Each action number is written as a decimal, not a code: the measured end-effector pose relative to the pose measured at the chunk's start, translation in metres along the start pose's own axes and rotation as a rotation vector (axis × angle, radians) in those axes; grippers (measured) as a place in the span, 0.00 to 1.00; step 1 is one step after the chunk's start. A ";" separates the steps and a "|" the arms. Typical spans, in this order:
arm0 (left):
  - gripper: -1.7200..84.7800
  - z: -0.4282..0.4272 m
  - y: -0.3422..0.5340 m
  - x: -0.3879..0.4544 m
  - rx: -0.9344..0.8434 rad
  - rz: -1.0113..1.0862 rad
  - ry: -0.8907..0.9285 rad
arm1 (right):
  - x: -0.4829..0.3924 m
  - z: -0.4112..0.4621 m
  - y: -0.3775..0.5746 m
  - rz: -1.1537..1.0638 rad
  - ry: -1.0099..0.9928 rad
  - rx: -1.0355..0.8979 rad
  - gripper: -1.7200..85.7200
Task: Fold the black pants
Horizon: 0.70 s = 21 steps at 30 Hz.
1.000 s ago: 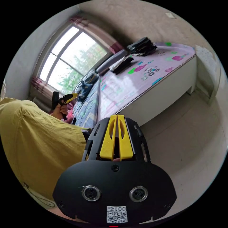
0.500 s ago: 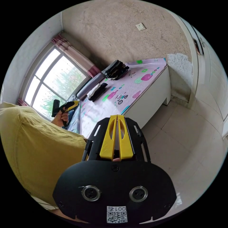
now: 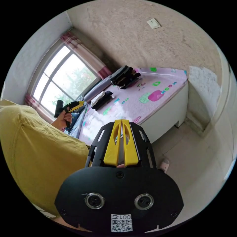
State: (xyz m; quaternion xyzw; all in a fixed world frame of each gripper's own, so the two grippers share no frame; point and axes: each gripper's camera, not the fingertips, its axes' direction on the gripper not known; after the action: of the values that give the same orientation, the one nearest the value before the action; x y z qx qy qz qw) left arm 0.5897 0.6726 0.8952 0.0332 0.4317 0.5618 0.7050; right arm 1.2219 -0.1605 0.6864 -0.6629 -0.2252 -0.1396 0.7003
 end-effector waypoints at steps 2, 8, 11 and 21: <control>0.01 0.023 0.006 -0.021 0.052 -0.048 -0.036 | 0.030 0.006 -0.037 -0.082 -0.033 -0.030 0.03; 0.01 0.093 0.018 -0.073 0.139 -0.092 -0.114 | 0.099 0.033 -0.156 -0.376 -0.068 -0.119 0.03; 0.01 0.118 0.026 -0.098 0.136 -0.055 -0.214 | 0.128 0.065 -0.205 -0.429 -0.099 -0.161 0.03; 0.01 0.189 0.013 -0.223 0.043 0.063 -0.364 | 0.149 0.180 -0.348 -0.497 -0.163 -0.073 0.03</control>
State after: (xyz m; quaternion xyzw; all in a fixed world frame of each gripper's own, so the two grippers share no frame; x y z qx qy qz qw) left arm 0.7032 0.5768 1.1479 0.1628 0.3078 0.5588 0.7527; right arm 1.1544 0.0043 1.0652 -0.6212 -0.4314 -0.2614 0.5997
